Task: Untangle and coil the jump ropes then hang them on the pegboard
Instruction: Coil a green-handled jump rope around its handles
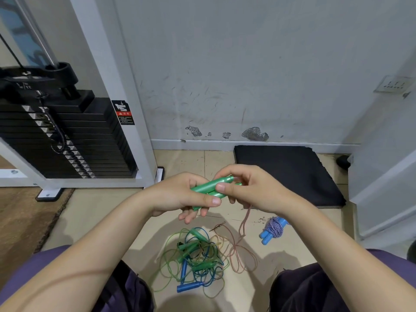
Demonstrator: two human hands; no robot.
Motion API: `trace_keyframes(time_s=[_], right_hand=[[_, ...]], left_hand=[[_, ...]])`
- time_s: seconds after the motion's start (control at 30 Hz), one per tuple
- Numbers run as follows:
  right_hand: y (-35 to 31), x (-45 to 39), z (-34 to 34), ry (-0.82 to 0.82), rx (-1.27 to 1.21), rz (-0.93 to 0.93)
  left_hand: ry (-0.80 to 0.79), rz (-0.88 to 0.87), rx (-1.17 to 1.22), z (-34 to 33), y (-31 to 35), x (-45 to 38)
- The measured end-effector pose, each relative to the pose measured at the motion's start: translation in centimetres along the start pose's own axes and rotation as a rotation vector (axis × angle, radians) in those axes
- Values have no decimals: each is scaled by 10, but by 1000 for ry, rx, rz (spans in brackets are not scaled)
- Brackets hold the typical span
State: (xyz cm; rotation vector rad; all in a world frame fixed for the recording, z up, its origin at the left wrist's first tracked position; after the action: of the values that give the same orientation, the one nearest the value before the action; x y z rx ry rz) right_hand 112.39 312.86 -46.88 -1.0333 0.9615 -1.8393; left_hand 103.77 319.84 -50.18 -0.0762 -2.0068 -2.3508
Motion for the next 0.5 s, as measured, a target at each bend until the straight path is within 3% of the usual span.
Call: trace_keyframes(time_s=[0.27, 0.33, 0.4, 0.5], right_hand=[[4, -2, 14, 58, 51, 7], [5, -4, 17, 72, -53, -5], [9, -5, 33, 149, -228, -29], [18, -4, 56, 258, -349, -65]], left_hand=[[-20, 21, -33, 4, -5, 1], [0, -15, 16, 6, -3, 1], [95, -74, 97, 14, 4, 0], [381, -172, 260, 39, 12, 2]])
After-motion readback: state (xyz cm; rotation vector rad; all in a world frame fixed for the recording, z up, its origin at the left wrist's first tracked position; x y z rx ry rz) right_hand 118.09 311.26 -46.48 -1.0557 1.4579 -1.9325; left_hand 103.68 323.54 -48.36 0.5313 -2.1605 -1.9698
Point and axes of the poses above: each hand's wrist, its own x-axis away from the middle knuckle, its own z-axis out of the back of the hand, y = z × x, the point moved 9 cm from there along -x, towards the middle knuckle, and after that the axes turned 14 degrees about -z, right-handed, at the moved point
